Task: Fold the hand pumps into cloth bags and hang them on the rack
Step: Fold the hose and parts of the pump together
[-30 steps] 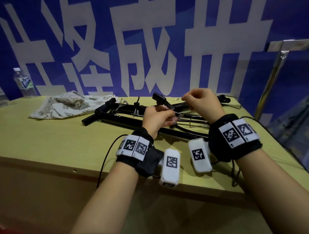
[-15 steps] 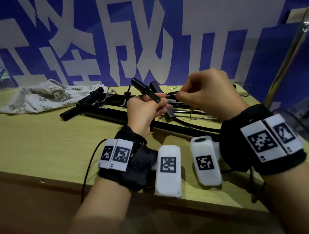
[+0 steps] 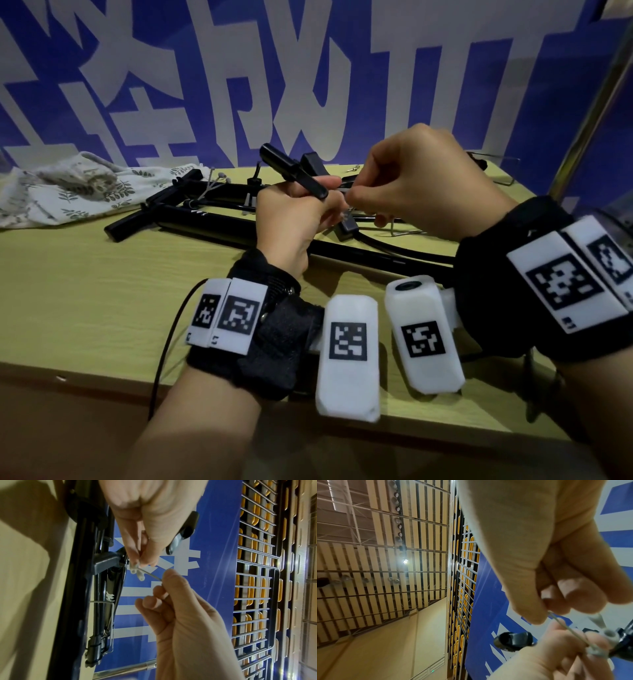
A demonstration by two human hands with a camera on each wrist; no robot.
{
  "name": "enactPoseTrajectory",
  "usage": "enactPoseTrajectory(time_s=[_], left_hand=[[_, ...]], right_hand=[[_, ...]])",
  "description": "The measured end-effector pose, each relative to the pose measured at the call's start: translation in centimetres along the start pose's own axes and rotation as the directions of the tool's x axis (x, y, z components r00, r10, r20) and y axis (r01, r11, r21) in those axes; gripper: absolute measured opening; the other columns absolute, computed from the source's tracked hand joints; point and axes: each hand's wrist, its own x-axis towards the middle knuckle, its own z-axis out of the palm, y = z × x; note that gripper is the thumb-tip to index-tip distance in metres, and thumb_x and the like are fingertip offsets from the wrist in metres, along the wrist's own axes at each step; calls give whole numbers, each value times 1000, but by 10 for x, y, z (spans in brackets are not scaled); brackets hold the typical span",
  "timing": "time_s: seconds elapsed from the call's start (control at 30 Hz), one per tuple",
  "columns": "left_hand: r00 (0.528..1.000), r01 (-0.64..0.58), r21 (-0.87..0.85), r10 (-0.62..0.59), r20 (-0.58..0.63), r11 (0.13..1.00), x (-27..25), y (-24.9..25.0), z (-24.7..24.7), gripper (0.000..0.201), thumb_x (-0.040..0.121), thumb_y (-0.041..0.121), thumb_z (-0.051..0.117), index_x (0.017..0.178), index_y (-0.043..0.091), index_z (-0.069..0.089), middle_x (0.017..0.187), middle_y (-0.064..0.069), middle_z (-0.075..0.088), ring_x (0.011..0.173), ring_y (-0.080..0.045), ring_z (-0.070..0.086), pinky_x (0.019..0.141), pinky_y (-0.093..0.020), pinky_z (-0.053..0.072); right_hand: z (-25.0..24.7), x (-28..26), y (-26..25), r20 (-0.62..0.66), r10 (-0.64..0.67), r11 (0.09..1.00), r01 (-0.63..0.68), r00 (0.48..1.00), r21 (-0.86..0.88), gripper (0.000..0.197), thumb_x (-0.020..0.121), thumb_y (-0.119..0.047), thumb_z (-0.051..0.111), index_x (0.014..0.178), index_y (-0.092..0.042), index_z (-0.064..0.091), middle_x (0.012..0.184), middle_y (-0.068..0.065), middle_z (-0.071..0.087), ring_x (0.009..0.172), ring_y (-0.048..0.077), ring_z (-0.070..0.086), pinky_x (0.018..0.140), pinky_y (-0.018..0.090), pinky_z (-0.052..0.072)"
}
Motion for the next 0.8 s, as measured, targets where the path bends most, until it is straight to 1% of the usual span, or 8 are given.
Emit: enactPoseTrajectory(time_s=[0.07,0.2,0.27,0.4,0.47,0.6,0.73,0.8], left_hand=[[1000,-5,12,5,7,1000,-1,0,0,20,74,-7,69,76,13,69,86,-10,71,82,-18,69,56,-15,52],[1000,-5,20,5,8,1000,-1,0,0,20,75,-8,68,77,13,69,78,-7,70,70,-12,69,53,-14,50],[1000,-2,26,2,7,1000,-1,0,0,19,76,-6,68,78,13,69,75,-4,70,67,-10,68,53,-14,51],[1000,1,31,-2,21,1000,-3,1,0,18,77,-6,68,82,11,70,82,-6,71,72,-12,68,55,-16,54],[999,7,40,-8,36,999,-3,1,0,18,78,-6,66,84,10,70,88,-7,71,77,-14,69,59,-18,57],[998,15,11,-16,69,1000,-4,2,1,16,80,-6,64,83,9,69,86,-8,71,76,-15,69,65,-24,59],[992,46,-83,-36,118,996,-6,3,2,20,82,-7,60,78,11,67,72,-2,70,63,-8,68,56,-20,56],[993,46,-107,-33,116,993,-5,2,2,20,82,-7,61,78,11,67,71,-2,70,62,-7,68,54,-19,54]], right_hand=[[0,0,0,8,3,1000,-3,1000,-6,17,79,-27,68,66,-26,57,64,-12,59,53,-11,58,47,2,43],[0,0,0,-12,-2,1000,1,1000,-3,19,81,-24,67,66,-26,55,63,-13,57,51,-12,57,48,1,42],[2,1,1,-10,-1,1000,1,1000,-19,17,81,-25,67,67,-25,57,64,-12,58,52,-11,57,48,1,41],[2,1,1,6,10,998,-9,1000,-70,13,79,-30,67,71,-22,61,66,-10,59,54,-1,58,51,-2,41],[2,1,1,19,4,996,-2,1000,-91,14,79,-31,68,71,-20,62,66,-11,59,54,-2,57,51,-2,41],[2,2,2,95,-3,987,18,995,-158,14,81,-23,69,70,-23,60,68,-12,57,58,-1,55,51,5,43],[3,3,3,151,-3,986,28,989,-164,12,80,-18,71,72,-21,61,69,-12,57,60,-2,54,55,7,40],[4,4,4,165,9,988,17,986,-151,15,78,-17,72,70,-23,60,70,-11,59,60,0,56,57,9,41]])
